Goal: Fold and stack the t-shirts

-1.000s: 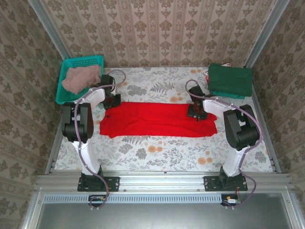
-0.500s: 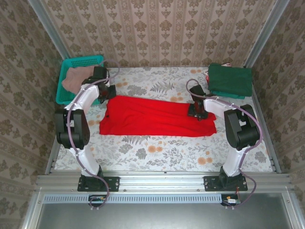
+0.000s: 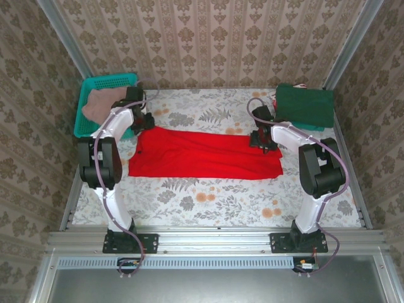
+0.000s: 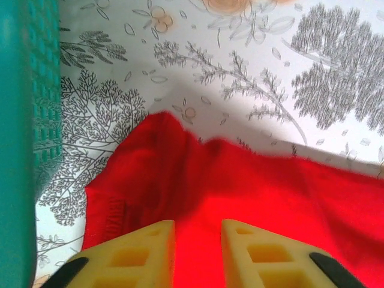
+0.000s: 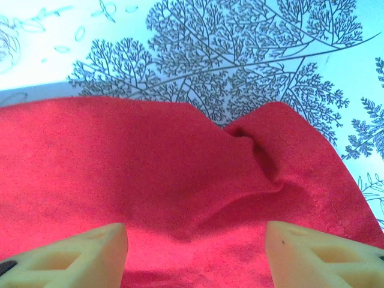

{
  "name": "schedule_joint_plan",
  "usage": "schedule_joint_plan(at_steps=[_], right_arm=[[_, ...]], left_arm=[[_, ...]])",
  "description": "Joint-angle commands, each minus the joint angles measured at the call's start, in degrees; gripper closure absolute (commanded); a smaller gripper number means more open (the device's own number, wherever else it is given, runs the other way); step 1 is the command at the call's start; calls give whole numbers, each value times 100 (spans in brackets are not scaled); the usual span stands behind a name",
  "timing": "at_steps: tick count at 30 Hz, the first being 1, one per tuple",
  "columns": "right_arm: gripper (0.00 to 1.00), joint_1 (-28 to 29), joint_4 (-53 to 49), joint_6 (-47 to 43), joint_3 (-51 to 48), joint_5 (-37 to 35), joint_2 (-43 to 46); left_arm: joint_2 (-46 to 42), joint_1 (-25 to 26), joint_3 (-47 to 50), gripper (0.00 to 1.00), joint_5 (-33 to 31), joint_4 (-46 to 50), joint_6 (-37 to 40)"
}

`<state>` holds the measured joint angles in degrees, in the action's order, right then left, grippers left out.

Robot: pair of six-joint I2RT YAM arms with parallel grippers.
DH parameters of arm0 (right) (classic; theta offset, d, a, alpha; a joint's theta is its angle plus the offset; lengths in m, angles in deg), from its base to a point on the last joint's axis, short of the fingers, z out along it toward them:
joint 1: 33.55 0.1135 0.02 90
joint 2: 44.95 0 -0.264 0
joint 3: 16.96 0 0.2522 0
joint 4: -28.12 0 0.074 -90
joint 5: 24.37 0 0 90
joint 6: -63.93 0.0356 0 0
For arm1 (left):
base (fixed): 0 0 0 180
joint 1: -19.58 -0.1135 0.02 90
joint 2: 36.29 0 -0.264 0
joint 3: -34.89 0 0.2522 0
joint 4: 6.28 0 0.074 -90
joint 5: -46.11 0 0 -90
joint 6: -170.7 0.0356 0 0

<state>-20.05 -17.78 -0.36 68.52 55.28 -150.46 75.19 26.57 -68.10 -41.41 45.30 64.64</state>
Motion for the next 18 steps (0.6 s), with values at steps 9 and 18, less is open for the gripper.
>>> schedule_joint_plan(at_steps=[9,18], right_arm=[[35,-134,103,79,-209,258,160],[35,24,278,512,-580,400,-113]], left_arm=[[-1404,293,780,34,-167,159,79],[-1656,919,2848,51,237,-878,-531]])
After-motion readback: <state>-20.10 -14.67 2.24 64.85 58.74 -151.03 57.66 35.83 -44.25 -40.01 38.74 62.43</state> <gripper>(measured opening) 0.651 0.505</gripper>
